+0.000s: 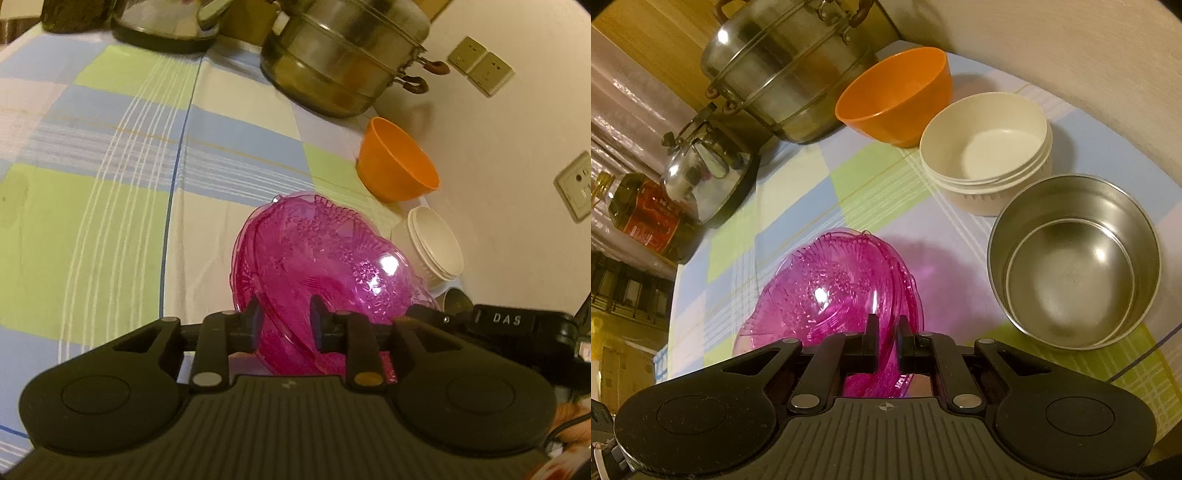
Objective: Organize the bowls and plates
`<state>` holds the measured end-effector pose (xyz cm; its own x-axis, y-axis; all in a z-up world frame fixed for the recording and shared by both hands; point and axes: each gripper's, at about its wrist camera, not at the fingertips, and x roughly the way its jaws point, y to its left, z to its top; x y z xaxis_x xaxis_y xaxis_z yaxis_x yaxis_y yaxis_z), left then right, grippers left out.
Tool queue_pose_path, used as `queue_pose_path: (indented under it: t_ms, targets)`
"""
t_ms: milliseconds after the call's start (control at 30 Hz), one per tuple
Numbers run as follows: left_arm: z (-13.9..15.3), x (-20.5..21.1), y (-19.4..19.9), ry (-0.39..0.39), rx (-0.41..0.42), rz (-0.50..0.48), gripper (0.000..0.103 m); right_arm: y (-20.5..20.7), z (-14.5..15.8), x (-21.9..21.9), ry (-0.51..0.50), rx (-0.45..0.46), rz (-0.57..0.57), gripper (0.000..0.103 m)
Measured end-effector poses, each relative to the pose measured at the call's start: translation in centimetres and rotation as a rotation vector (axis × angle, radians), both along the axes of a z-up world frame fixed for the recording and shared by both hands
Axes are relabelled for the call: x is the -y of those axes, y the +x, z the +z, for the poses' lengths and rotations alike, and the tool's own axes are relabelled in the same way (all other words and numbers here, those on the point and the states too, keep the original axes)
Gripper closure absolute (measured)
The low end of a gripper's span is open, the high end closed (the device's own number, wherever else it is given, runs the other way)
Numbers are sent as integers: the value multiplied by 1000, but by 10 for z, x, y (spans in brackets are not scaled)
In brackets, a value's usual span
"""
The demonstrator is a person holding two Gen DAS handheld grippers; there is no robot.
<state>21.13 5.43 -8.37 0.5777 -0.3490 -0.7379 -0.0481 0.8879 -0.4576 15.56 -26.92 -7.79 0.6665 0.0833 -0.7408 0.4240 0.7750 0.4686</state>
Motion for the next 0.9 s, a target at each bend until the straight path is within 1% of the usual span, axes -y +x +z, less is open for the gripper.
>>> queue_pose_path:
  t_ms: [133, 200, 267, 333, 400, 467, 533, 633, 667, 767, 867, 900]
  targets:
    - [6, 5, -3, 51, 27, -33, 71, -3, 3, 1, -13, 10, -6, 94]
    - [8, 6, -5, 81, 36, -44, 63, -4, 5, 1, -25, 13, -9, 94]
    - [9, 6, -7, 117, 35, -48, 59, -6, 6, 0, -46, 14, -16, 93]
    - [10, 2, -10, 124, 41, -46, 59, -9, 7, 2, -52, 27, -22, 92]
    - [10, -5, -12, 118, 48, -22, 59, -13, 8, 3, -49, 41, -31, 88]
    - [11, -11, -14, 121, 62, -2, 59, -17, 9, 4, -57, 51, -40, 76]
    - [12, -14, -15, 128, 71, 9, 62, -20, 9, 4, -55, 62, -41, 74]
    - [12, -15, -17, 116, 84, 9, 66, -26, 10, 0, -56, 81, -31, 74]
    - [12, -14, -18, 115, 88, 3, 71, -28, 10, -2, -58, 87, -24, 74]
    - [11, -10, -21, 115, 91, -14, 77, -34, 12, -8, -72, 103, -2, 74]
    - [7, -6, -23, 117, 80, -26, 88, -38, 11, -17, -89, 101, 24, 75]
    - [7, -5, -23, 123, 80, -29, 89, -39, 11, -19, -93, 100, 29, 75]
